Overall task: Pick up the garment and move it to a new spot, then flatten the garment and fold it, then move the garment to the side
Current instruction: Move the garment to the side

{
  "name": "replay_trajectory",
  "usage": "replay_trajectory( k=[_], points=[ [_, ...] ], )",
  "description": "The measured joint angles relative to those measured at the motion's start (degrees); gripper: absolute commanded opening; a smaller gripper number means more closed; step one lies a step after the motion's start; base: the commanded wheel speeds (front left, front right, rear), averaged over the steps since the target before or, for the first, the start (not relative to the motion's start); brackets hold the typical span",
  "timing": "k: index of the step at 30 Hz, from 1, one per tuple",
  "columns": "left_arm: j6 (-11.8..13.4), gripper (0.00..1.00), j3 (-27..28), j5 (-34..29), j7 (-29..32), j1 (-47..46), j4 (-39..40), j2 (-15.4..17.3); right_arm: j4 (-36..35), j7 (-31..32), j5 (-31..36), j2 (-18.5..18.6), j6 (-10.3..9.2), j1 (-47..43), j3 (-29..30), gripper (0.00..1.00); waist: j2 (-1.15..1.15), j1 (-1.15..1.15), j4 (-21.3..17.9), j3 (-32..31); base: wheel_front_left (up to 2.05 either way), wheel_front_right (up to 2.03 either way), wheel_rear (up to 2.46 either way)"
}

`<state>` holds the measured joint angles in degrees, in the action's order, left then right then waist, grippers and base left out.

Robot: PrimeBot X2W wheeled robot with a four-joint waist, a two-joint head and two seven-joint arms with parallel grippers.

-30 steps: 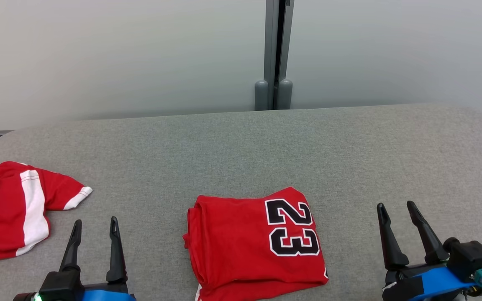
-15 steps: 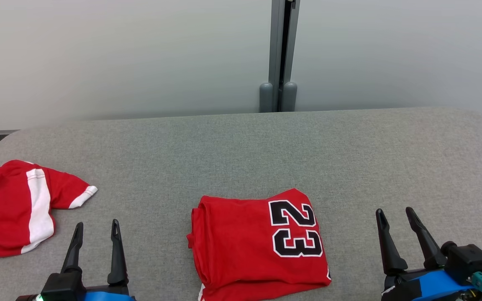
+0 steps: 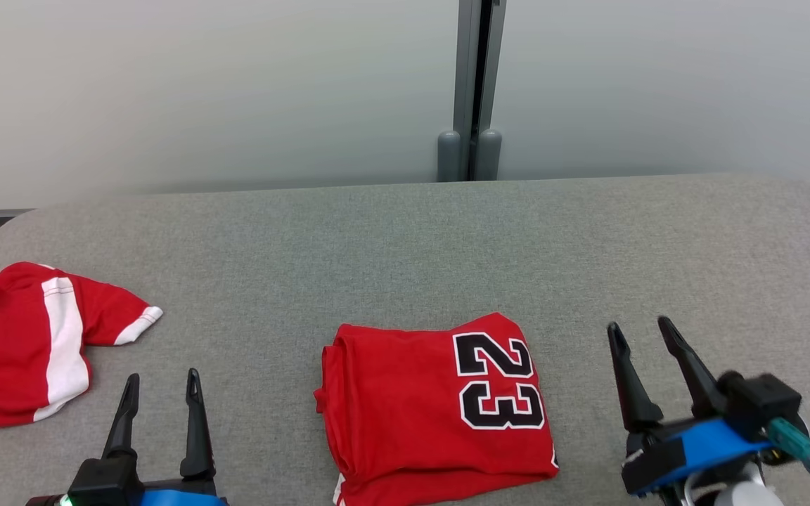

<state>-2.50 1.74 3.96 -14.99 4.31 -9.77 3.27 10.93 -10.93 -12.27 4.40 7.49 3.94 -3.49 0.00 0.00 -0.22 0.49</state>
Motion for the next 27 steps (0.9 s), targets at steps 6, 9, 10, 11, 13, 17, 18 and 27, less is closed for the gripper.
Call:
replay_trajectory(
  k=[6,9,10,11,13,17,18,27],
  points=[
    [0.1,1.00,-0.5,0.0,0.0,-1.1,0.3,0.0,3.8,2.2,-0.1,0.9,0.00,6.0,-3.7,1.00,0.00,0.00,1.0,1.3,0.00,0.00,0.00],
    [0.3,1.00,-0.7,0.0,0.0,-1.2,0.3,0.0,5.9,2.6,-0.5,1.0,0.00,7.4,-4.3,1.00,0.00,0.01,1.5,1.7,0.00,0.00,0.00],
    [0.5,1.00,-0.9,0.2,0.0,-1.4,0.4,0.0,8.4,3.0,-0.5,1.0,0.00,8.4,-5.1,1.00,0.00,0.01,2.1,2.1,0.00,0.00,0.00],
    [0.5,1.00,-0.9,0.2,0.0,-1.4,0.4,0.0,8.4,3.0,-0.5,1.0,0.00,8.4,-5.1,1.00,0.00,0.01,2.1,2.1,0.00,0.00,0.00],
    [0.6,1.00,-1.0,0.6,0.0,-1.7,0.5,-0.1,12.5,3.1,-1.0,1.1,0.00,9.6,-6.2,1.00,0.00,0.01,3.0,2.9,0.00,0.00,0.00],
    [0.7,1.00,-1.1,0.6,0.0,-2.3,0.6,-0.1,16.7,2.5,-1.5,1.2,0.00,10.3,-7.1,1.00,0.00,0.01,3.9,3.7,0.00,0.00,0.00],
    [0.7,1.00,-1.0,0.7,0.0,-2.4,0.5,-0.1,18.3,2.3,-1.6,1.2,0.00,10.7,-7.4,1.00,0.00,0.01,4.1,4.1,0.00,0.00,0.00],
    [0.4,1.00,-0.8,1.0,0.0,-4.6,0.0,-0.1,30.9,-0.5,-3.5,0.3,0.00,13.1,-10.0,1.00,0.00,0.01,5.7,6.4,0.00,0.00,0.00]
  ],
)
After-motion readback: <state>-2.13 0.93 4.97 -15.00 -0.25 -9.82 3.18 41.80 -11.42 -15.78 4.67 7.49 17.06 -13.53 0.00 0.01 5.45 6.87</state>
